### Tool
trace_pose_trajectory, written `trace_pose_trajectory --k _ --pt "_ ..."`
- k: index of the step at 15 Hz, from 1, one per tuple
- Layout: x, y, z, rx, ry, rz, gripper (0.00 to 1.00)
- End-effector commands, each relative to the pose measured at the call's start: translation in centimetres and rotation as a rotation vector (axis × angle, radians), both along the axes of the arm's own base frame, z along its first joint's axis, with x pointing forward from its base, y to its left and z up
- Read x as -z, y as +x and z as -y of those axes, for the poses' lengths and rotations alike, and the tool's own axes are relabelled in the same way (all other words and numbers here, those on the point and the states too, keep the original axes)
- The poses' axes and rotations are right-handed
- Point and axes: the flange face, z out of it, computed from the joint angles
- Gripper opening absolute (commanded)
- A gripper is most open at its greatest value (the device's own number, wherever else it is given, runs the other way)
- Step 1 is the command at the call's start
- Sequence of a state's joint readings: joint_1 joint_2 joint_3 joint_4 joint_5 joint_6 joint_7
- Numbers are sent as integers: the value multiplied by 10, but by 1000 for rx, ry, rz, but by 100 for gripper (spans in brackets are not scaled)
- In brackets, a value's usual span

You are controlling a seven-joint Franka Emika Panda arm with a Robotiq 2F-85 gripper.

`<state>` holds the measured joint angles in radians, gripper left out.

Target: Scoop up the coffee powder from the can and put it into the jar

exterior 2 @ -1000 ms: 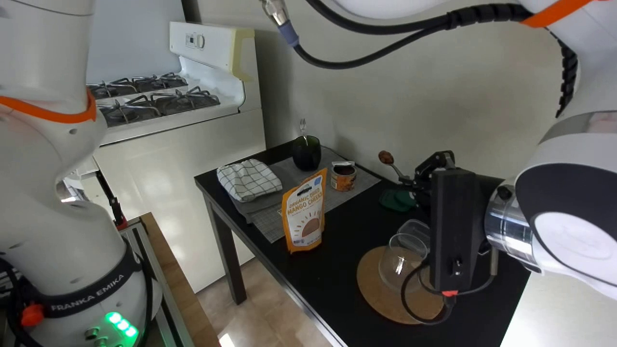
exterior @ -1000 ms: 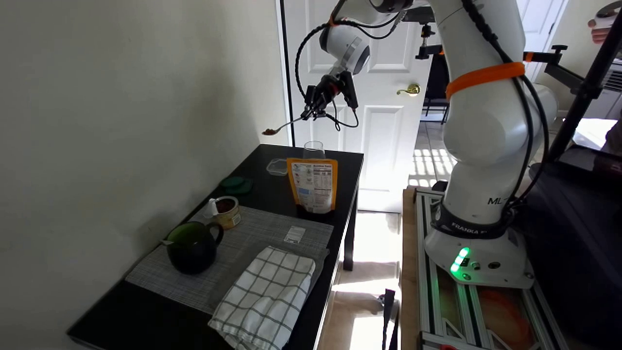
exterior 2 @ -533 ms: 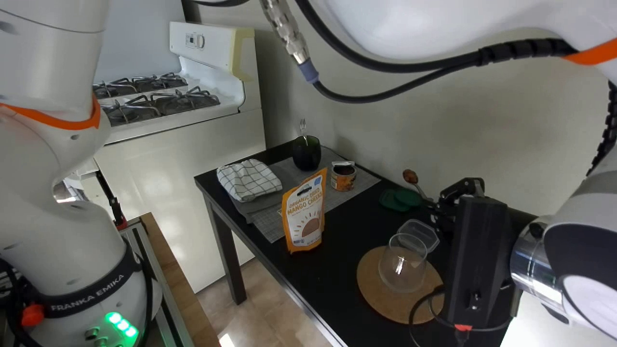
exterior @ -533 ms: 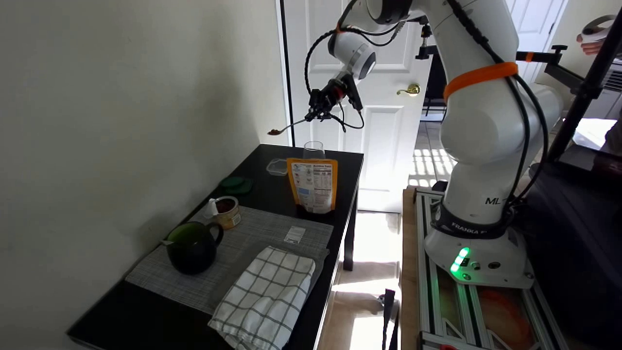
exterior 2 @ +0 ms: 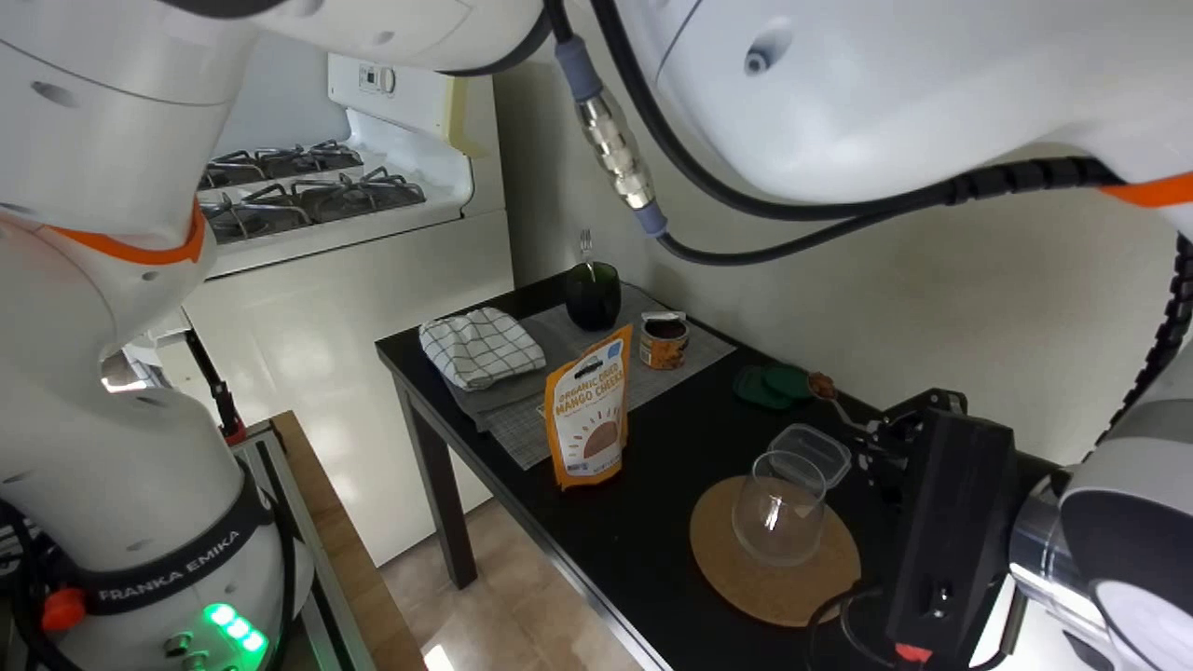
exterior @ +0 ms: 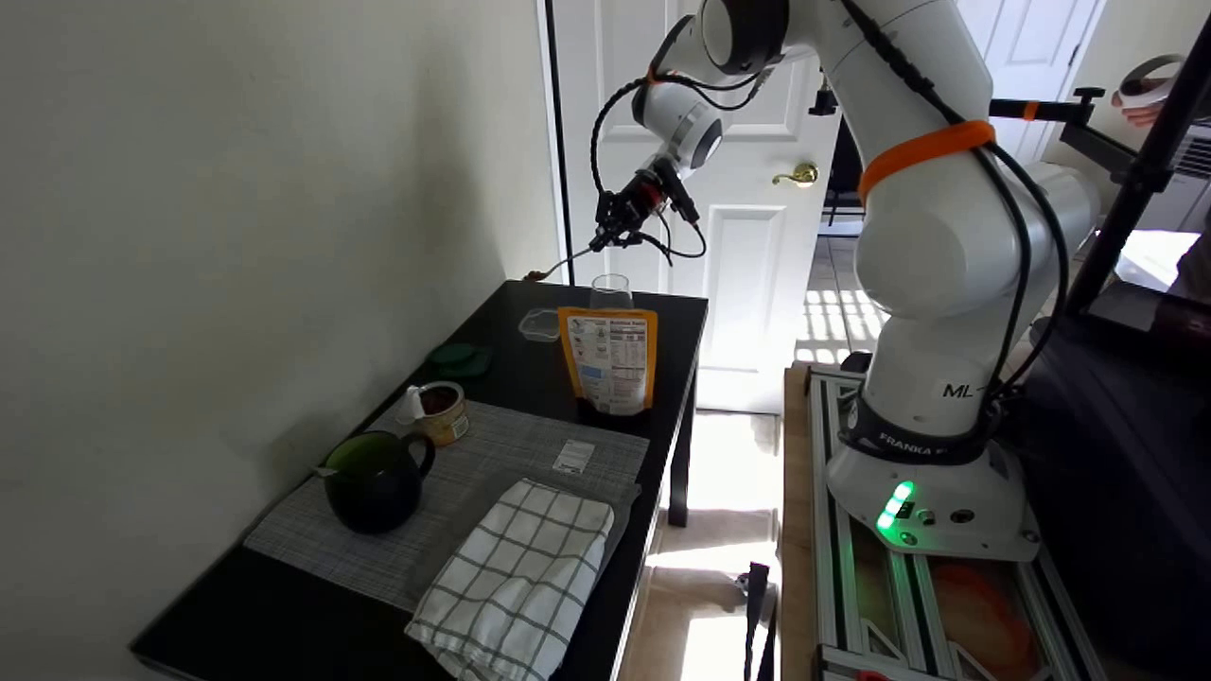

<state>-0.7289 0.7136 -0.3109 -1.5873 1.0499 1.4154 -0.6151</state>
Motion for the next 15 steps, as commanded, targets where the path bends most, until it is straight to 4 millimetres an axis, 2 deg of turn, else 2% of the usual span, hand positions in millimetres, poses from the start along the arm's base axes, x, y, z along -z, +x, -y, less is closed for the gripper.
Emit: trace_pose_trajectory --k 1,8,15 --pt "17 12 10 43 21 -50 2" --pt "37 22 11 59 42 -139 2" --pt "47 24 11 52 24 -241 2"
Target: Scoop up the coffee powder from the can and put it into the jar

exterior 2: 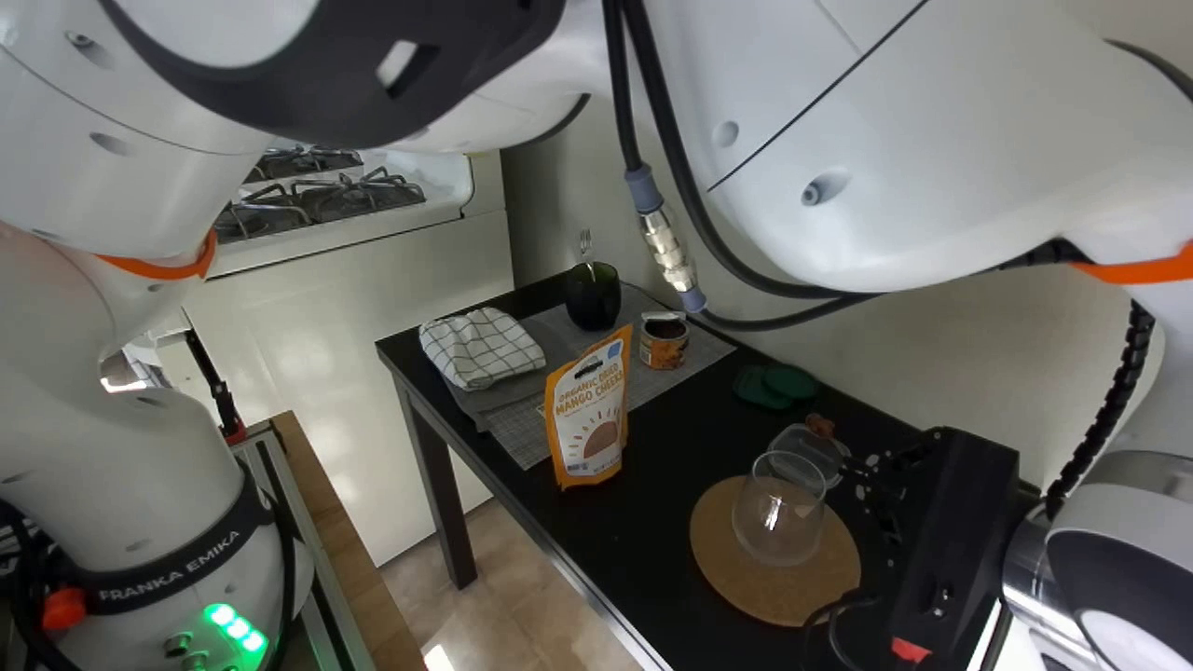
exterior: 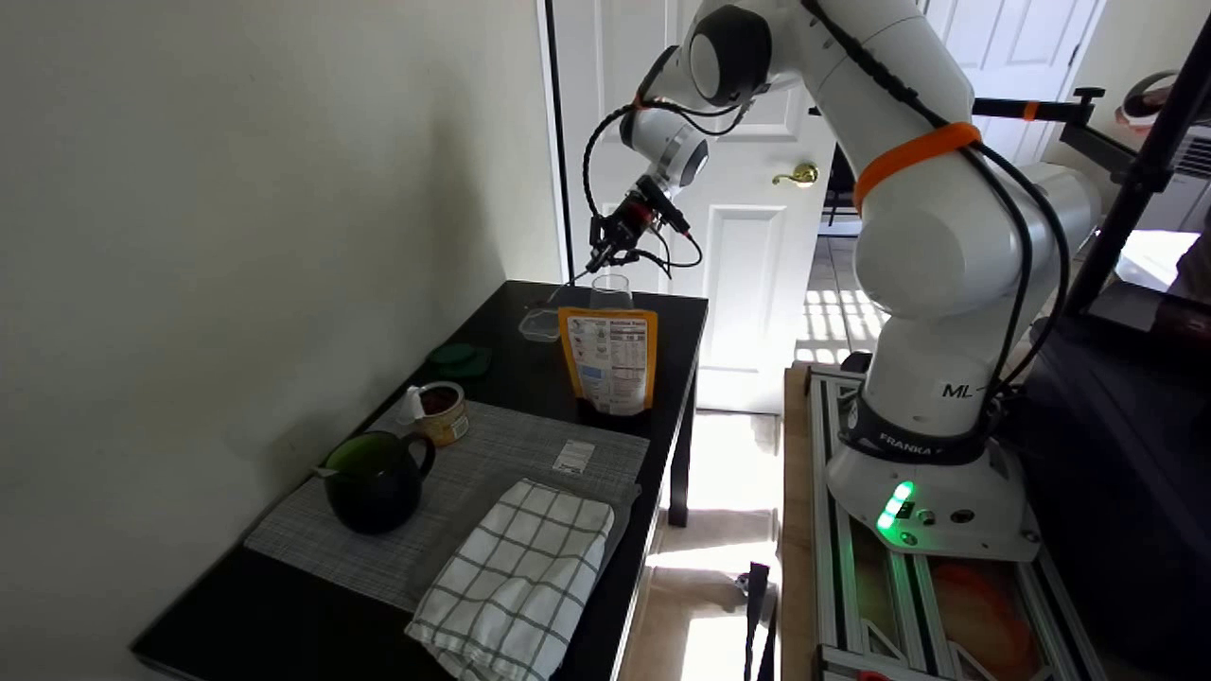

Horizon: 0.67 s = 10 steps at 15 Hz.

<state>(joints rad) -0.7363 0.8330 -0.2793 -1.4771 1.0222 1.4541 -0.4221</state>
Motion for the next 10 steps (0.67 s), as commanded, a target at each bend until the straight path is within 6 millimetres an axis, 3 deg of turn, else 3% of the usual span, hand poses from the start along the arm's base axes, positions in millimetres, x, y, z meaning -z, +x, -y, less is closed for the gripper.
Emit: trace_pose_trajectory --k 1,7,10 --pt "6 4 4 -13 -17 -72 2" --pt "-2 1 6 -29 -21 -136 2" --pt "-15 4 7 -29 -20 -123 2"
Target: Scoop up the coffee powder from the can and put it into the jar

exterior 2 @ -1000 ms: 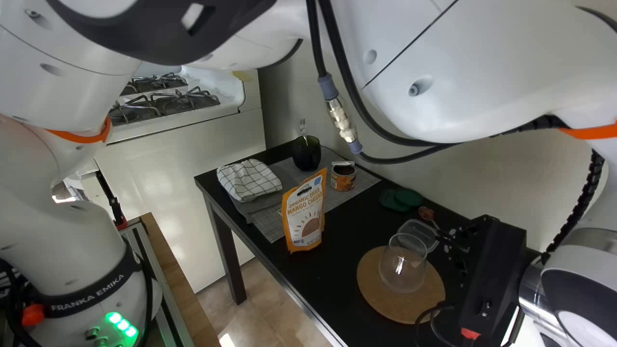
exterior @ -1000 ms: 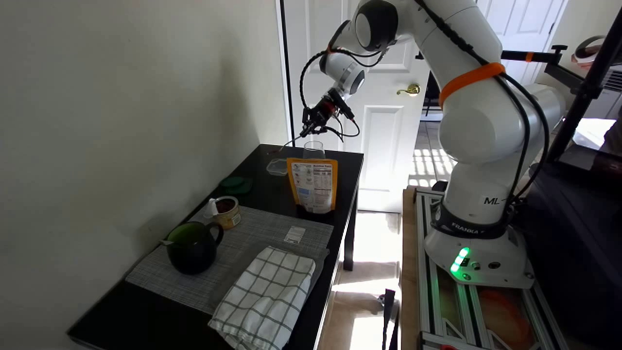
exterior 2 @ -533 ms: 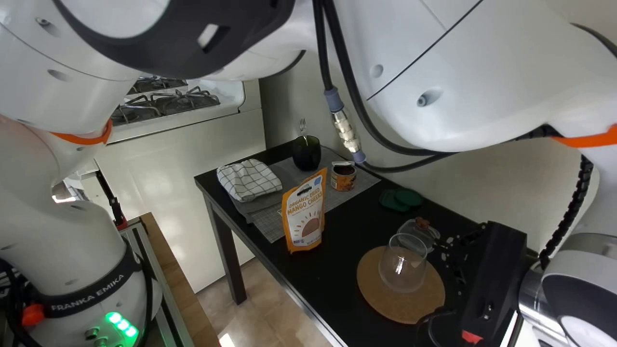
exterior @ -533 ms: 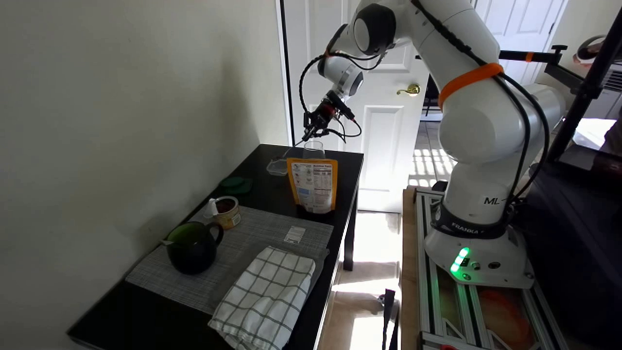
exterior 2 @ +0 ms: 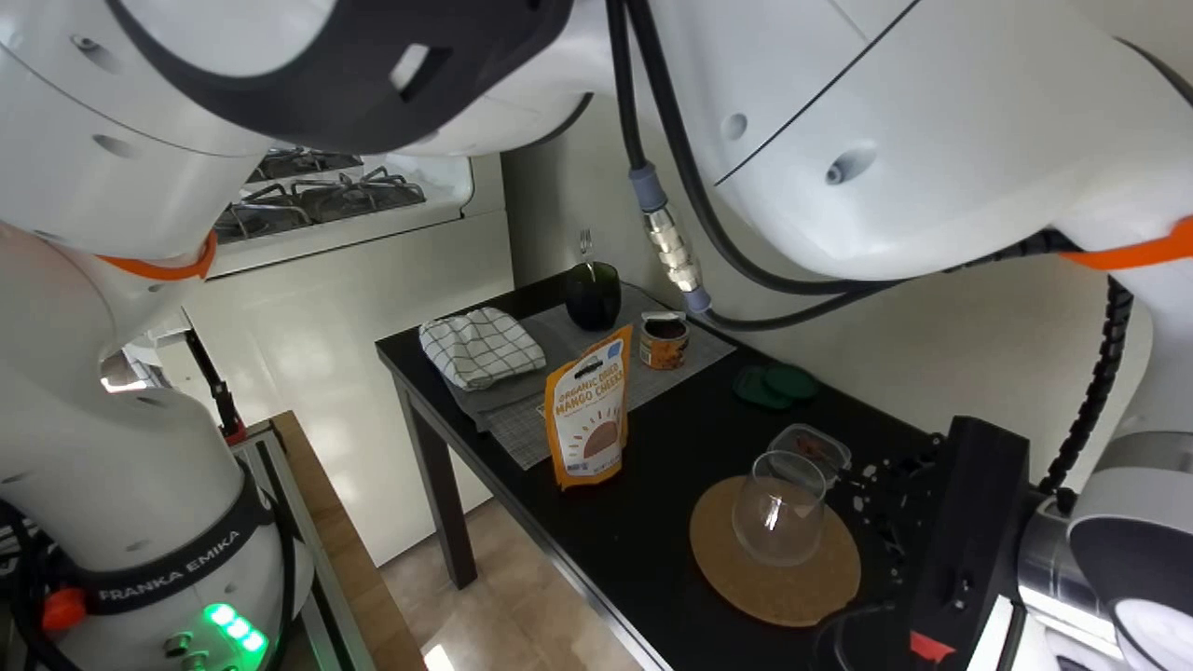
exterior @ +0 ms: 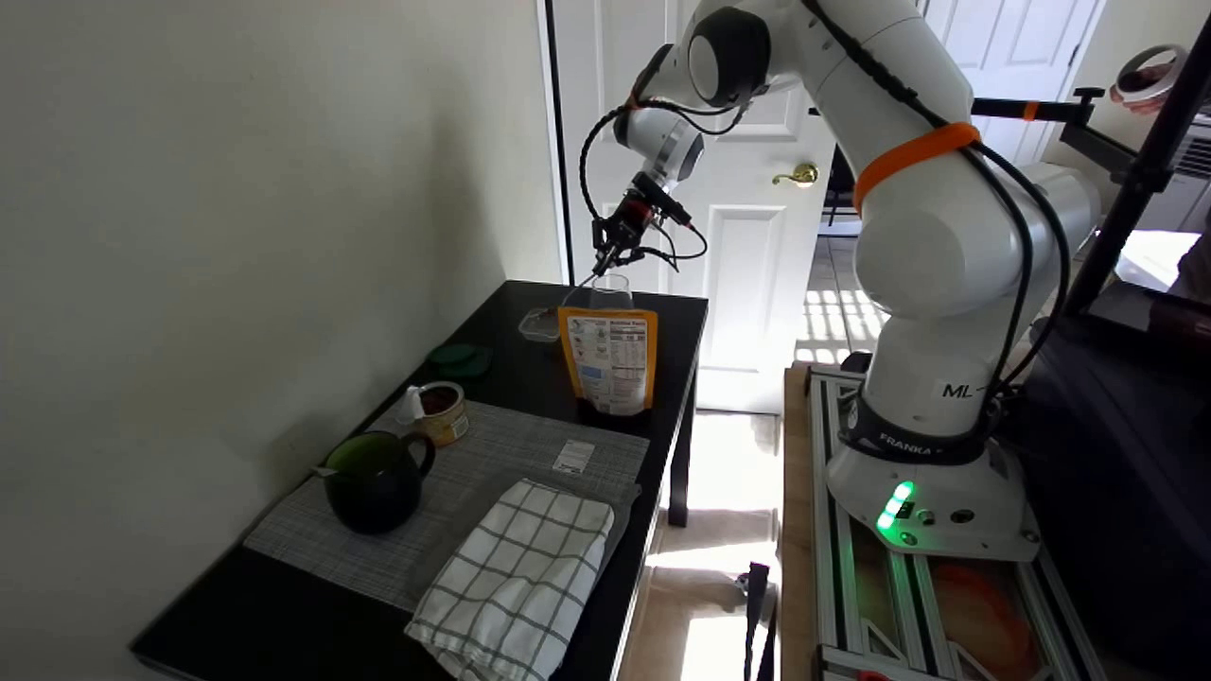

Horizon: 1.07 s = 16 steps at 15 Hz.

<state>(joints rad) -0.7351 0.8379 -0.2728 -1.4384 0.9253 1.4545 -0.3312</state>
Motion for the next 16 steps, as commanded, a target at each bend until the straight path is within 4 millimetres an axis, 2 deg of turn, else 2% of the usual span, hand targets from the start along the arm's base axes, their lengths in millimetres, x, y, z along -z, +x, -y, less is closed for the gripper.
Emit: trace_pose_trajectory --k 1,5,10,16 --pt "-15 4 3 -1 3 -9 2" --pt "-36 9 5 -4 -42 -70 2" --pt "-52 16 5 -16 -88 -131 2" --pt "-68 36 -11 -45 -152 -215 2"
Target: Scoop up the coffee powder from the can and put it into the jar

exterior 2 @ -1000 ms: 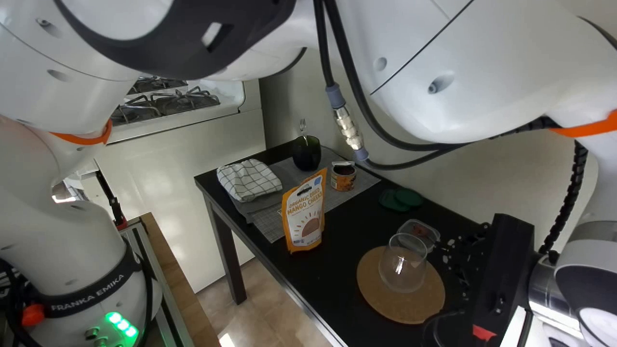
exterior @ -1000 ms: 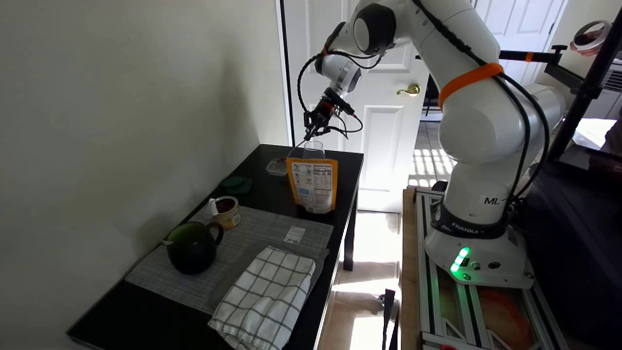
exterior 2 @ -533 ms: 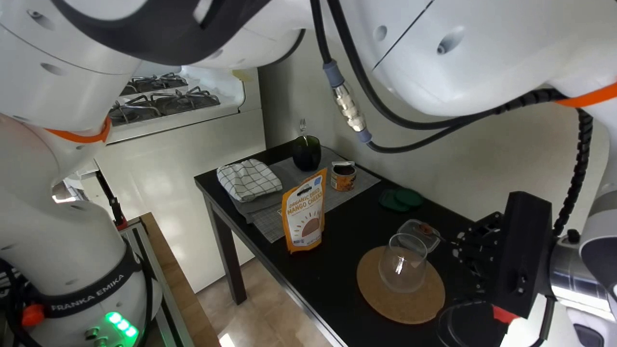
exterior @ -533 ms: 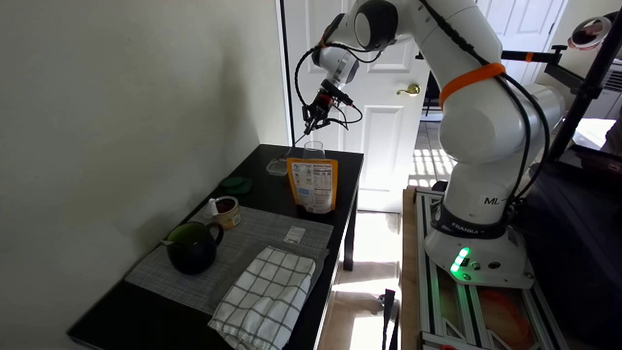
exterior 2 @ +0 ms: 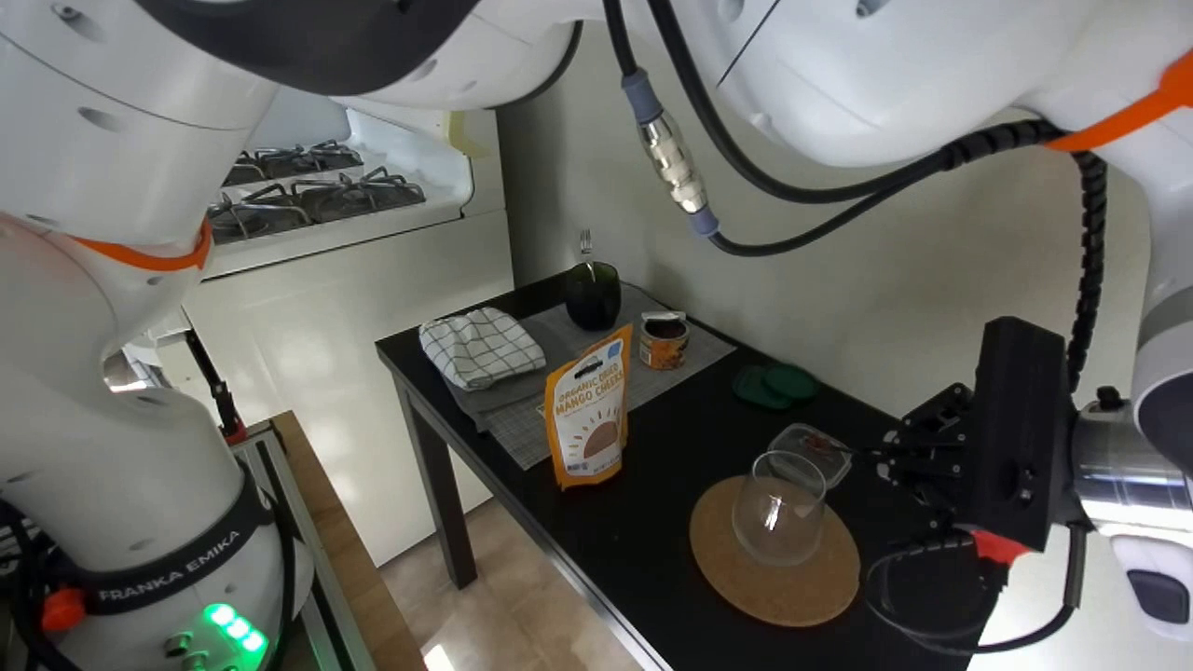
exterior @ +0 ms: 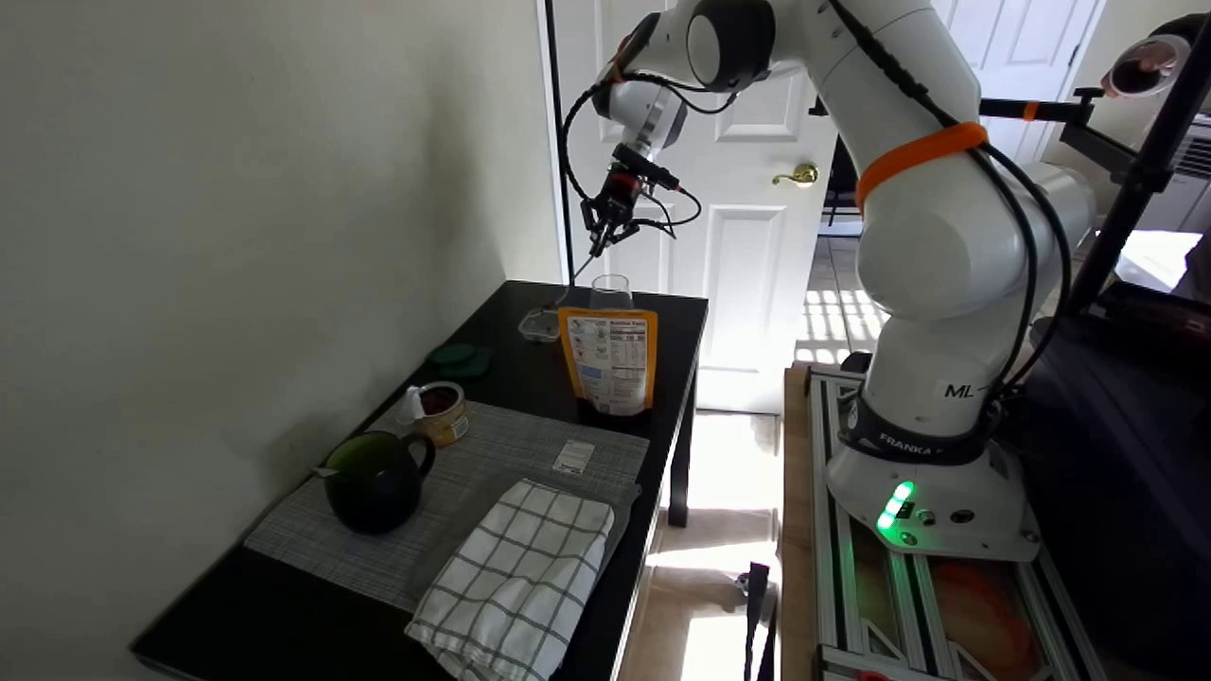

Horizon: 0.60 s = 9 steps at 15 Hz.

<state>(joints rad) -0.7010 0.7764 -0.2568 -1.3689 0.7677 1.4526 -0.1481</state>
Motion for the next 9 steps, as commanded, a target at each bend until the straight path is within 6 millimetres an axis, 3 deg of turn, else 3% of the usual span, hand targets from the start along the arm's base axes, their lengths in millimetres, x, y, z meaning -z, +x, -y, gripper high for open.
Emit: trace_pose_trajectory --k 1,9 --pt "-16 13 -9 -6 -52 -69 2" --pt "-39 33 -19 -27 -115 -152 2"
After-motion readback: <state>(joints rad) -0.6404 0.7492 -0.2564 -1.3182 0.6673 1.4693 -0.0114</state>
